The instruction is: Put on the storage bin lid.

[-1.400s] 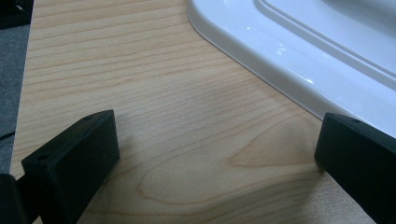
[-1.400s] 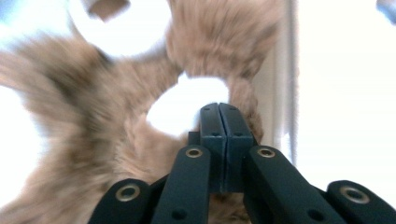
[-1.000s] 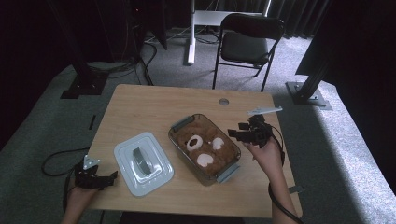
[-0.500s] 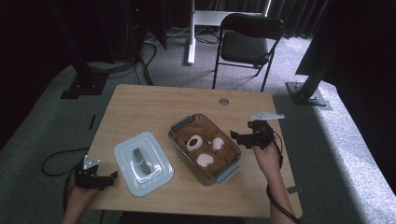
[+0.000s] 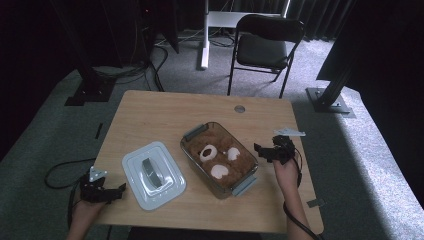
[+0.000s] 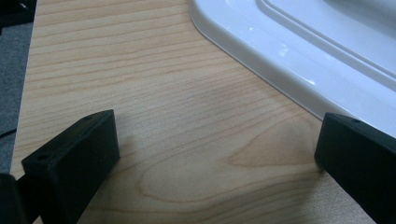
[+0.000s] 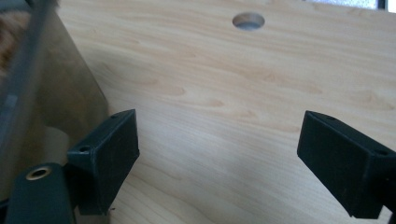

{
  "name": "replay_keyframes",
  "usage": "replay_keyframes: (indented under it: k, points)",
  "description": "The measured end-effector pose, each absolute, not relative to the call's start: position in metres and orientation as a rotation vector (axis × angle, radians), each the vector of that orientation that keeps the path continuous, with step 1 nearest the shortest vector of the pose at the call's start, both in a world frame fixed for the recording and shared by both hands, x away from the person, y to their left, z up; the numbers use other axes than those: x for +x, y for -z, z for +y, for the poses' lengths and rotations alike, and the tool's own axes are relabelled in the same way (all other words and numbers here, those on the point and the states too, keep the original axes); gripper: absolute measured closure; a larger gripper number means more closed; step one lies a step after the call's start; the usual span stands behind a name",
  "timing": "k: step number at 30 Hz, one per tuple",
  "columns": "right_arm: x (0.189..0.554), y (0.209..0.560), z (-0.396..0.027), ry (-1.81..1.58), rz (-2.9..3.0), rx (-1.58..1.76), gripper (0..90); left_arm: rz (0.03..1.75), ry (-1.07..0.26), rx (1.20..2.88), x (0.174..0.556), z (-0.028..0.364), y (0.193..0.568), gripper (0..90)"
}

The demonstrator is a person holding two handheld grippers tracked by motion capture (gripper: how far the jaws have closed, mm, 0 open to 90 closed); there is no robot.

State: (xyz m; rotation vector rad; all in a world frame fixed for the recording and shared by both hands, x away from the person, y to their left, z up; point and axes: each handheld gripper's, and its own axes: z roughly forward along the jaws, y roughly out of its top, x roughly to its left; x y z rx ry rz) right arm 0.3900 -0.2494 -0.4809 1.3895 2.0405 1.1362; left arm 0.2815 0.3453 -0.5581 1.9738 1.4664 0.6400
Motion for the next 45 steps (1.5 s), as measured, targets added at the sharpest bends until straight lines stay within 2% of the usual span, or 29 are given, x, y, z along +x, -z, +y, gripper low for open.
replay_keyframes:
  k: [9,16,22,28,36,38,45]
  points:
    - [0.392,0.514,-0.241,-1.121,2.122,1.407,11.5,1.503,-0.625,1.968,0.281,0.345,0.556,0.5]
    - [0.389,0.524,-0.235,-1.155,2.163,1.399,12.3,1.508,-0.607,1.952,0.281,0.342,0.549,0.4]
    - [0.378,0.533,-0.23,-1.235,2.197,1.416,12.4,1.451,-0.625,1.953,0.281,0.324,0.529,0.4]
    - [0.367,0.537,-0.223,-1.265,2.221,1.394,12.3,1.368,-0.579,1.959,0.284,0.297,0.517,0.4]
    - [0.354,0.541,-0.213,-1.31,2.247,1.387,12.4,1.305,-0.464,2.011,0.293,0.263,0.518,0.5]
    - [0.351,0.541,-0.21,-1.321,2.255,1.379,12.4,1.294,-0.45,2.025,0.295,0.257,0.519,5.0]
    - [0.347,0.539,-0.202,-1.274,2.264,1.346,12.6,1.321,-0.383,2.049,0.304,0.239,0.526,6.6]
